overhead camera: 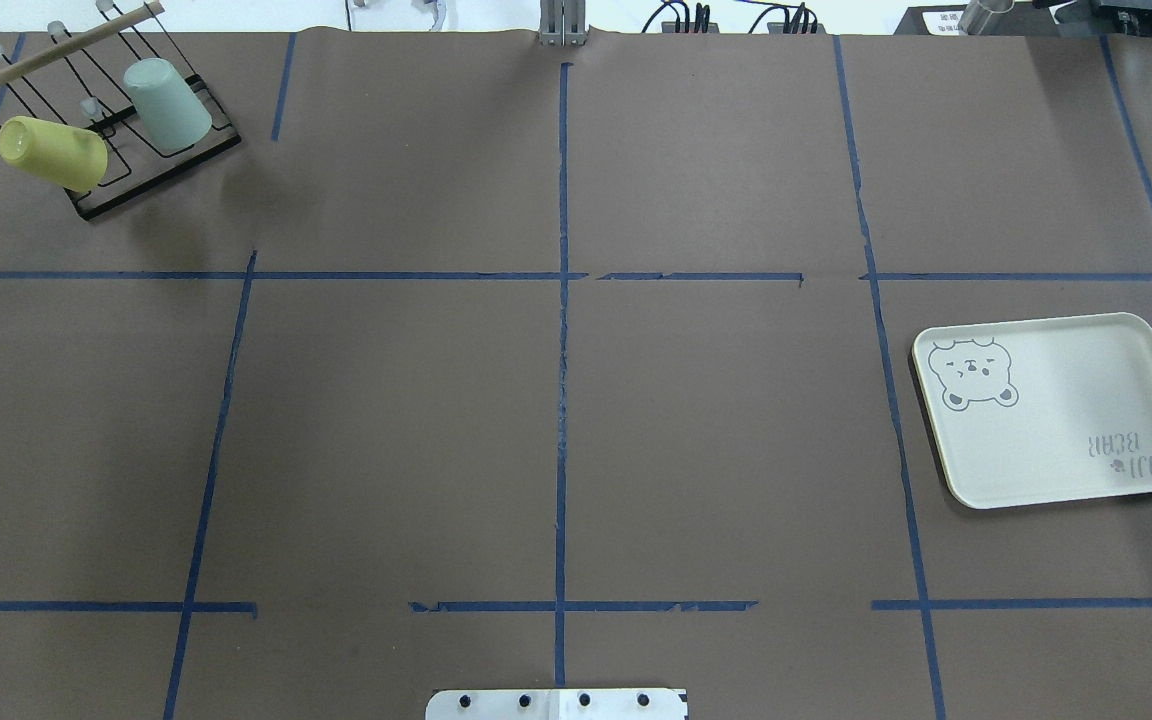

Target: Left arm grabs green cup and hands to right arm on tray

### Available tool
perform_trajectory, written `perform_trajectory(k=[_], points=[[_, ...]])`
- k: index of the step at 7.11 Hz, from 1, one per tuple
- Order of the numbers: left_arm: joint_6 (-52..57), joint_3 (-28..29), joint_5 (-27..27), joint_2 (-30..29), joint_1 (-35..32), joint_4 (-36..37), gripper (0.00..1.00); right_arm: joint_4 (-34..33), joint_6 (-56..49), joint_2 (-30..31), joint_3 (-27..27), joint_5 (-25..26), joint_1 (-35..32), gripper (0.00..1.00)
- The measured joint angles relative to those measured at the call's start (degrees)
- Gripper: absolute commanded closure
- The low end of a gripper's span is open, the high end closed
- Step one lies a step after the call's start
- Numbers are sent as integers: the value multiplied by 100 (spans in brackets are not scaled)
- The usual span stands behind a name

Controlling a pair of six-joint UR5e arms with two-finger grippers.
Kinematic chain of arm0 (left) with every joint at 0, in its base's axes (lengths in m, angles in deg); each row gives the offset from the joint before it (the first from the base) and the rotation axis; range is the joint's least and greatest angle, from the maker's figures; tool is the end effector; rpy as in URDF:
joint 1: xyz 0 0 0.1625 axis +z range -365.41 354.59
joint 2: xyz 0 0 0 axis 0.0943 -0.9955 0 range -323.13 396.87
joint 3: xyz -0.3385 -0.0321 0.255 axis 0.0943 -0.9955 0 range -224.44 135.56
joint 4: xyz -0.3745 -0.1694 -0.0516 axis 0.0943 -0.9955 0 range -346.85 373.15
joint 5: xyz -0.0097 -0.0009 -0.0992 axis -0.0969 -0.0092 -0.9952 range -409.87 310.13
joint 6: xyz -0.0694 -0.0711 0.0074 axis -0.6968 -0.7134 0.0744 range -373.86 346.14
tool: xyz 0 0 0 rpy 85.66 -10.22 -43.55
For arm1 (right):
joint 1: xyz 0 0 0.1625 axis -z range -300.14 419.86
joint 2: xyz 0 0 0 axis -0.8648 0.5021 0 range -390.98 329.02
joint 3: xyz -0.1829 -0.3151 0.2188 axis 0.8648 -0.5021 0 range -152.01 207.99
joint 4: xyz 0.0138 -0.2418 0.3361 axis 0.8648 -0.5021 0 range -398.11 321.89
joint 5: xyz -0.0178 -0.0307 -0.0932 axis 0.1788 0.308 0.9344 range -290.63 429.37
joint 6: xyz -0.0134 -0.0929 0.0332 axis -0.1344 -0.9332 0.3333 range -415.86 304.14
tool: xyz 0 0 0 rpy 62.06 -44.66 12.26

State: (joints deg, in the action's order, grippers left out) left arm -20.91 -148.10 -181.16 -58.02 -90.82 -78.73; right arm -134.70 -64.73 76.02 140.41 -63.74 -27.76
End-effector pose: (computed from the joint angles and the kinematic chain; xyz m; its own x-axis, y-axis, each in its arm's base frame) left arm -0.0251 -0.5313 0.4964 0.7342 0.1729 -0.6566 0.0153 0.9626 0.2706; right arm 0.0502 -0.3668 0.6065 0.7149 -0.1702 0.6782 0.1535 0.9845 0.0853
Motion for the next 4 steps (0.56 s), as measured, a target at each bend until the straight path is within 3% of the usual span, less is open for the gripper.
perform_trajectory(k=[2,4], points=[[-333,357,25,-568,530,-721,0,0,-4,-3,0,3,0,0],[-377,1180,25,-1463,814,-1072,0,0,-5,-4,-1,-2,0,0]])
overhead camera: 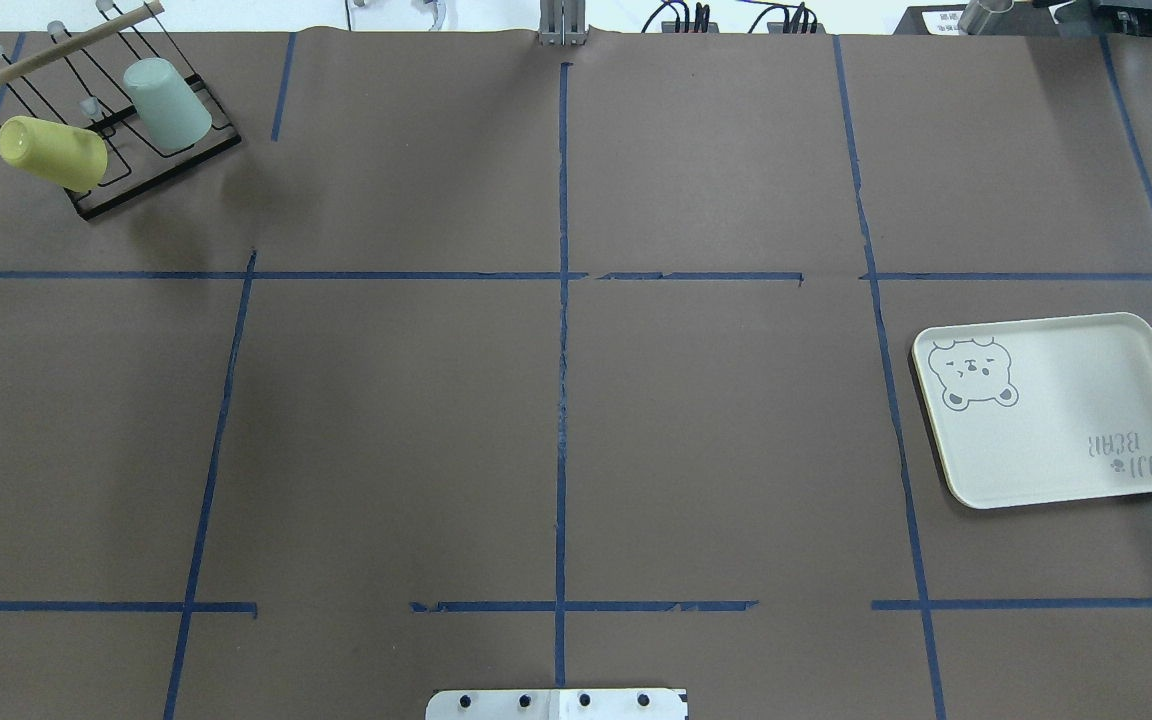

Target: Left arm grabs green cup and hands to right arm on tray

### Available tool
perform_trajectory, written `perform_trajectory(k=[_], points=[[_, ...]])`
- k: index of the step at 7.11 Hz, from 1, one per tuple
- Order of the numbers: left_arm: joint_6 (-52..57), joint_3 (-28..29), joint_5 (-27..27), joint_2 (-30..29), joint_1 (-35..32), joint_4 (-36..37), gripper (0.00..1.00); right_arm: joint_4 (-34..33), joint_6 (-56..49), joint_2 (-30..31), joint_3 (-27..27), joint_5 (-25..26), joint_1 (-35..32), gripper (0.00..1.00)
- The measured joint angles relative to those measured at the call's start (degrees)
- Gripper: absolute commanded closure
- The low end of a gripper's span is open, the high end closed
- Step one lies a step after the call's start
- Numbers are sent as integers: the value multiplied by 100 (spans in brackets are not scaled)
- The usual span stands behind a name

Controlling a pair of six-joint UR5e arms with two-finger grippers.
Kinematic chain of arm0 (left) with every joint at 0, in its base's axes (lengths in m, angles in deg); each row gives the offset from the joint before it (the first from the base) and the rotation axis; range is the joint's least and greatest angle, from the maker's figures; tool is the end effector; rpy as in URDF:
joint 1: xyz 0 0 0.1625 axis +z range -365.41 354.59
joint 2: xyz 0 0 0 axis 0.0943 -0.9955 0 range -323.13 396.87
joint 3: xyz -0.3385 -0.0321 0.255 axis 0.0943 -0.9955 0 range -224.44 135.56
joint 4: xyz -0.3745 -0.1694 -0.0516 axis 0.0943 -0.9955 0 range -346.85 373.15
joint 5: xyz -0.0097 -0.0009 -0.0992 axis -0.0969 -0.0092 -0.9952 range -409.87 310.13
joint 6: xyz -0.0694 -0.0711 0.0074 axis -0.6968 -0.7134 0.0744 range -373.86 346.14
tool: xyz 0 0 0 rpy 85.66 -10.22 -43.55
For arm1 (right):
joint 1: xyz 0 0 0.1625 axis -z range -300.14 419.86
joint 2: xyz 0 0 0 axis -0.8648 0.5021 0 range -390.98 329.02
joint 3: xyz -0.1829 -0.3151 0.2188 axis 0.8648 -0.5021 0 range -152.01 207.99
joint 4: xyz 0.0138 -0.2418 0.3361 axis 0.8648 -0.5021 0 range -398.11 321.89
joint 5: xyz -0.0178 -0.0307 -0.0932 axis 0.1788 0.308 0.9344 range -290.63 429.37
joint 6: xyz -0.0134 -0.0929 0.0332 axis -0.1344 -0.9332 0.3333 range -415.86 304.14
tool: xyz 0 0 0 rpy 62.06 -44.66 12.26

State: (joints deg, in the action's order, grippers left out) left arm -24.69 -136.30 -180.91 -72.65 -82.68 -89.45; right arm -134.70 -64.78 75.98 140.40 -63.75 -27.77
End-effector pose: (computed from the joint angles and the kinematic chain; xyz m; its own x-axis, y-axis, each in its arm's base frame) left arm 0.0730 -0.6313 0.4266 0.6774 0.3628 -0.6398 -0.0564 0.8929 0.4467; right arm 0.0502 -0.3671 0.6063 0.7147 -0.1713 0.6781 0.1539 0.9843 0.0864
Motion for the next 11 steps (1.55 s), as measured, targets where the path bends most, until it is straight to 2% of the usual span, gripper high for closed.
perform_trajectory(k=[2,5,8,11], points=[[-28,958,2,-826,209,-58,0,0,4,0,-5,-1,0,0],[-36,2052,8,-1634,550,-108,0,-2,2,-6,-15,-1,0,0],[-272,3111,32,-2024,811,-878,0,-5,5,-1,-30,3,0,0],[-371,3531,272,-2219,935,-1072,0,-5,5,0,-42,4,0,0]])
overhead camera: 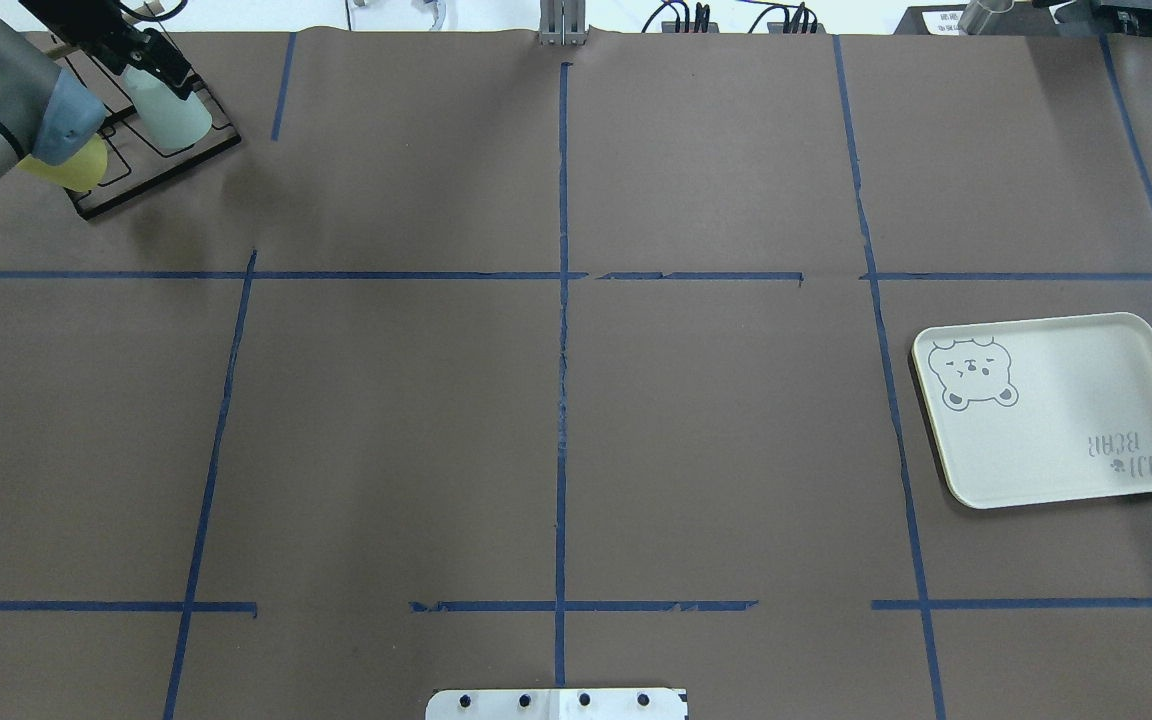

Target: Left arm grabs green cup and hands to right arm on tray

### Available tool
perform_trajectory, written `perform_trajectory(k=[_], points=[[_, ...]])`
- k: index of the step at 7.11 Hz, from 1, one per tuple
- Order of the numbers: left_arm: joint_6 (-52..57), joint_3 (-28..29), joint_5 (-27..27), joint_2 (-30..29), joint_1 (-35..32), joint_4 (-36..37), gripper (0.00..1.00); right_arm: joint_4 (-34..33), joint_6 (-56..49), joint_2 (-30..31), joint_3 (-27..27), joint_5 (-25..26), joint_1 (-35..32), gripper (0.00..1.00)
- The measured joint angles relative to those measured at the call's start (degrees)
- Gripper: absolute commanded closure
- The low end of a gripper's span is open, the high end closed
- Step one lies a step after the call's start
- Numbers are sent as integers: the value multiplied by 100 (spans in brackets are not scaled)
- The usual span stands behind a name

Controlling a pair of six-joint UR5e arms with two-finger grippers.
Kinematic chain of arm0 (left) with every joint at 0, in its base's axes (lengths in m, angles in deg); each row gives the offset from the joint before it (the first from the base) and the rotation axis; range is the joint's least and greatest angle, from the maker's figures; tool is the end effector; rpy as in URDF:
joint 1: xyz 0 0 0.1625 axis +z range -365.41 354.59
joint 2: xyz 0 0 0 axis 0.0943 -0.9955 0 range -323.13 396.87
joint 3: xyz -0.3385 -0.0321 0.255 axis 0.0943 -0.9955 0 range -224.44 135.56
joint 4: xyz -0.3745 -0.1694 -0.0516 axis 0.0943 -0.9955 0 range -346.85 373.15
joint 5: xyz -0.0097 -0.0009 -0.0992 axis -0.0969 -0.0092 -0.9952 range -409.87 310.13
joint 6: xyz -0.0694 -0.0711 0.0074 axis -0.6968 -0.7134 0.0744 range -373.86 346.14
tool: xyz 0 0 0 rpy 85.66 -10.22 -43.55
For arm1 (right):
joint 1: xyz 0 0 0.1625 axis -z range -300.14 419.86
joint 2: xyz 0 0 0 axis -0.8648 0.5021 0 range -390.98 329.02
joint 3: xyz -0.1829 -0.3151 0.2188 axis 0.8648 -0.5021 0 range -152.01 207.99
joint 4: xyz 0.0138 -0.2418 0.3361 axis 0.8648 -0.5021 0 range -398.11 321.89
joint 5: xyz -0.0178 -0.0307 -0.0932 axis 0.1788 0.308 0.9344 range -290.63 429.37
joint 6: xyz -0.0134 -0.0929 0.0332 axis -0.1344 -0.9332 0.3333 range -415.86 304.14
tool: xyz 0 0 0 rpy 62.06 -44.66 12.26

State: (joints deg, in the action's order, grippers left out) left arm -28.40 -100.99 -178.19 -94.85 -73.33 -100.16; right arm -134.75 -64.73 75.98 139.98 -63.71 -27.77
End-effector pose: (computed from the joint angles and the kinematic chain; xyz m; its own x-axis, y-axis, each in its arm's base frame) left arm 0.2332 -0.7652 0.4376 0.6659 0.3785 -0.6429 -0.1580 0.9137 0.3743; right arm 0.0503 -0.3667 0.6101 0.7155 -0.1649 0.6788 0.1534 0.9851 0.0776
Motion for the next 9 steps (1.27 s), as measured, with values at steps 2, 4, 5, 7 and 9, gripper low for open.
perform_trajectory(k=[2,4,5,7,9], points=[[-4,143,64,-17,67,-102,1,-3,0,0,-1,1,0,0],[-5,189,78,-18,106,-138,23,2,0,0,3,1,0,0],[-3,191,81,-12,108,-137,32,4,0,0,6,1,0,0],[1,187,86,-1,107,-132,44,5,0,0,7,1,0,0],[-10,143,78,-2,51,-133,45,3,0,0,7,1,0,0]])
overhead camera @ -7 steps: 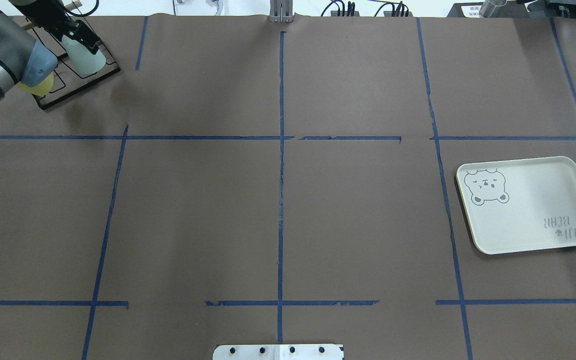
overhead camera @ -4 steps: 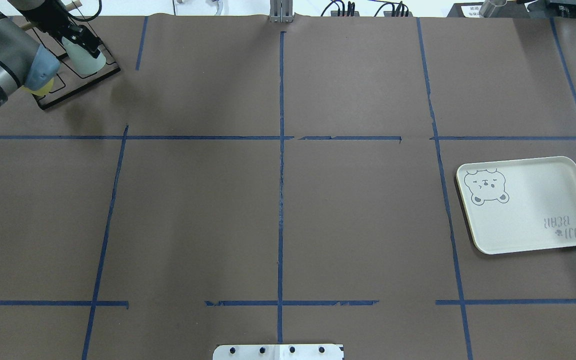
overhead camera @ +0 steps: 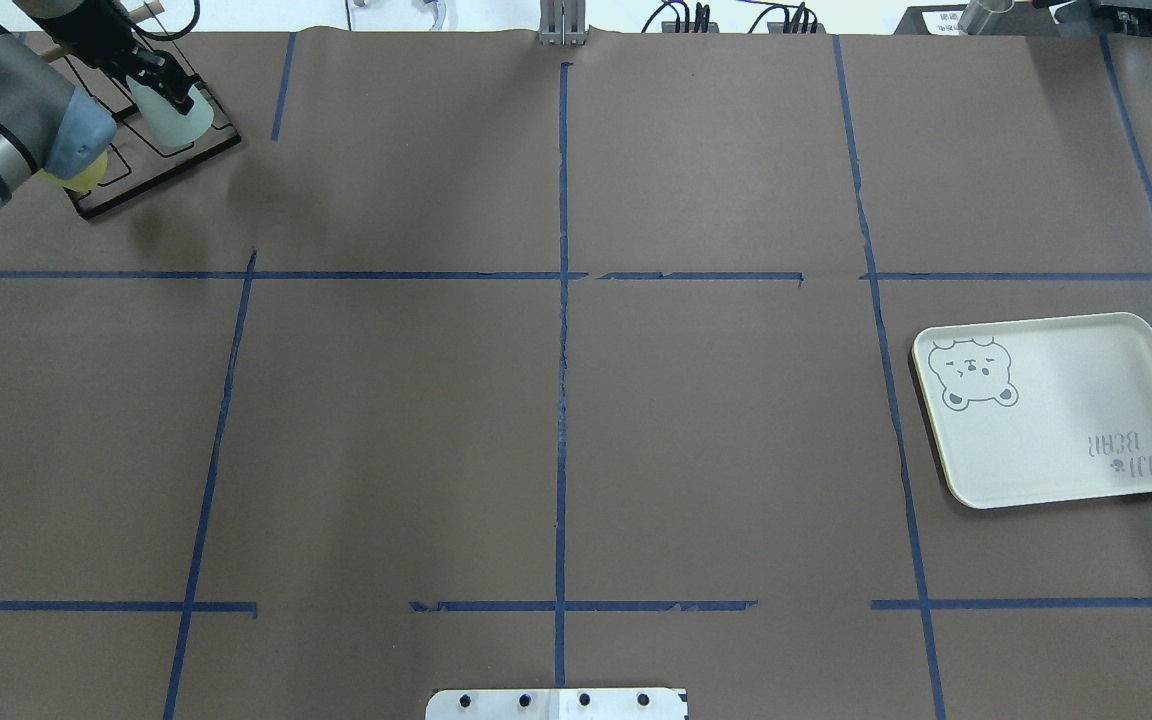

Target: Left arm grabs green cup and hands to right arm on tray

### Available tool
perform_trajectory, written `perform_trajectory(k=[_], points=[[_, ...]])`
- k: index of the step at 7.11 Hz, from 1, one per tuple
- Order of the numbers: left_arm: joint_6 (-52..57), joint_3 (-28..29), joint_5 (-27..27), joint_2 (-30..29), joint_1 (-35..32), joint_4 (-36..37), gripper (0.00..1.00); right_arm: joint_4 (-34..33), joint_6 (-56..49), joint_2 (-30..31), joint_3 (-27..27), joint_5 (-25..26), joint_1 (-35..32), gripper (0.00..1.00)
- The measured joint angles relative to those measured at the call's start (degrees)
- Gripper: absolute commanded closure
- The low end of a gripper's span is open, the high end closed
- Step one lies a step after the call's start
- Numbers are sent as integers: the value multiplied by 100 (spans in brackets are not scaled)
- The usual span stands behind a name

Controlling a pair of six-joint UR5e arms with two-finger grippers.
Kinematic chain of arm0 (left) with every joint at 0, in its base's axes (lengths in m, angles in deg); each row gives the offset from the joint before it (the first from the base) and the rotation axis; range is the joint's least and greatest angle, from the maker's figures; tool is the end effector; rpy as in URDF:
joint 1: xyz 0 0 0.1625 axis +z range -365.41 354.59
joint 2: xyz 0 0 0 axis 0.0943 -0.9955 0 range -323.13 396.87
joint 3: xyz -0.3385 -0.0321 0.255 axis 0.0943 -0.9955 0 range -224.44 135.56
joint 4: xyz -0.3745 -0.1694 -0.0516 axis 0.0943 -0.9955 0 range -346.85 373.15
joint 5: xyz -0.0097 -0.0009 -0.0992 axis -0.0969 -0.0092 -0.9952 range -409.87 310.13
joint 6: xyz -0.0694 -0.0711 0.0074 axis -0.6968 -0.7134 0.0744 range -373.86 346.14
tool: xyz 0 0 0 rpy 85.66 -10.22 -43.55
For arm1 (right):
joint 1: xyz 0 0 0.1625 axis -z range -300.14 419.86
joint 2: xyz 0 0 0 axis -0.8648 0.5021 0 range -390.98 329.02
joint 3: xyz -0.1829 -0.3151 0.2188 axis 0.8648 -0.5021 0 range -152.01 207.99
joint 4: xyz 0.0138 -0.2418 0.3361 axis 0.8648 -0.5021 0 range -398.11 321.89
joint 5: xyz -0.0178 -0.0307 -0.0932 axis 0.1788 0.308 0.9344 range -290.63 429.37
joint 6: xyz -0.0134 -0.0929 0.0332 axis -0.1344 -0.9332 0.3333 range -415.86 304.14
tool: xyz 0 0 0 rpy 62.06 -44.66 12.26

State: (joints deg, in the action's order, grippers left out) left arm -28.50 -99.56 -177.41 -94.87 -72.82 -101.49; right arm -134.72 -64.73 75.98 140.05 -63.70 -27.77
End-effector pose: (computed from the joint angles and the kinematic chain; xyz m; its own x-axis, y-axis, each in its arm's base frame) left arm 0.2397 -0.7652 0.4479 0.6727 0.3801 -0.6348 -0.1627 0.9129 0.3743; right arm 0.0503 -0.3668 0.6094 0.7156 -0.1661 0.6785 0.1534 0.9850 0.0793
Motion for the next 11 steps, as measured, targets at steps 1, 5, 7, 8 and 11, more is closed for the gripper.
perform_trajectory(k=[1,5,7,8,11], points=[[-2,-95,-2,16,-69,15,45,-4,0,0,0,0,0,0],[-20,-1536,-11,653,-313,348,45,-5,0,0,-8,0,0,0],[-166,-2703,-32,857,-367,1382,45,1,7,-13,10,2,0,0],[-632,-3112,-30,894,-352,1654,45,15,9,-88,23,4,20,0],[-3154,-3438,252,1233,193,296,45,1016,945,-333,-3,-428,568,0]])
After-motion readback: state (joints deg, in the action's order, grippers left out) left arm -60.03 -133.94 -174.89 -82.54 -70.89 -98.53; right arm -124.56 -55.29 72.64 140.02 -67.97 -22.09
